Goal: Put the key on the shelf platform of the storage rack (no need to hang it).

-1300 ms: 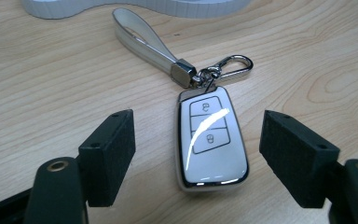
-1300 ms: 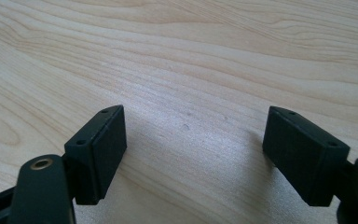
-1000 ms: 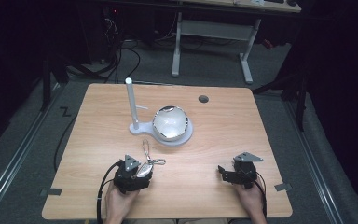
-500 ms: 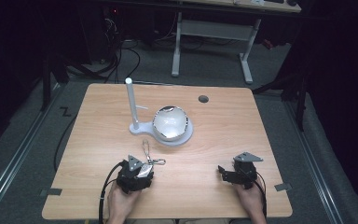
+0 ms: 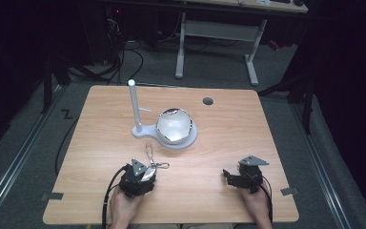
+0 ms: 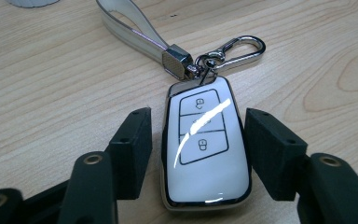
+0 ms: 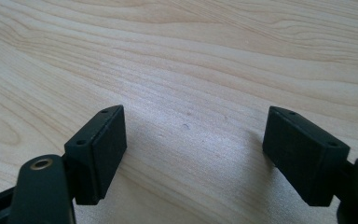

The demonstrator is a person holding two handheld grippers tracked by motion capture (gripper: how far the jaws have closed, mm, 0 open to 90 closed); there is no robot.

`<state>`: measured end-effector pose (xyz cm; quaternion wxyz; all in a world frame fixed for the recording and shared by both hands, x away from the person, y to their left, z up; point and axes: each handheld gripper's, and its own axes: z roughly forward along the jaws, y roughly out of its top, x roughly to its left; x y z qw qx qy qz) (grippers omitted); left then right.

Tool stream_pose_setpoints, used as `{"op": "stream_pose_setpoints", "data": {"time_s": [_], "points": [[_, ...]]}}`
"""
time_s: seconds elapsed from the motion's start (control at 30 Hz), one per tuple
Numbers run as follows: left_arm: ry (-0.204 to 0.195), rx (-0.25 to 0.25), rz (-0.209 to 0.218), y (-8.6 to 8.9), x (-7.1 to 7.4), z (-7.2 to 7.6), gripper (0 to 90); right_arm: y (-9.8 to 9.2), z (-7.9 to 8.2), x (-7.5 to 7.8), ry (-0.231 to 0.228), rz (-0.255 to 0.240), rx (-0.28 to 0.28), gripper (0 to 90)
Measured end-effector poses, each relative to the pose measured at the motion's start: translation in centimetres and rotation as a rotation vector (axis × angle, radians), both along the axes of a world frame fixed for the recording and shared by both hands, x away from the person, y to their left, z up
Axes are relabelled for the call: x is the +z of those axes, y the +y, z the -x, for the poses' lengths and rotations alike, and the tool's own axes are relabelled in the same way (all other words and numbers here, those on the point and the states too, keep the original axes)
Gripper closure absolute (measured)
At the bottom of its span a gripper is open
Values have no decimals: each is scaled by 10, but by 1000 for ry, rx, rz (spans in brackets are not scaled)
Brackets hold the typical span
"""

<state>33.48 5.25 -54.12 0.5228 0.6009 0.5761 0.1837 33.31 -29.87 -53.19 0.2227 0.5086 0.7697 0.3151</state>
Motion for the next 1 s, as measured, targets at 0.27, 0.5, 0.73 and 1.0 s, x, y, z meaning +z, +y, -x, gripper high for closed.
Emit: {"op": "stream_pose_setpoints", "data": {"time_s": [0.27, 0.5, 0.73, 1.0], "points": [[-1, -16, 0, 0, 1, 1, 484, 0, 0, 0, 0, 0, 1, 219], [11, -20, 5, 0, 2, 1, 492, 0, 0, 0, 1, -2, -2, 219], [16, -23, 26, 2, 5, 0, 496, 0, 0, 0, 2, -2, -2, 219], [-5, -34, 62, 4, 20, -2, 499, 0, 0, 0, 2, -5, -4, 219]]}}
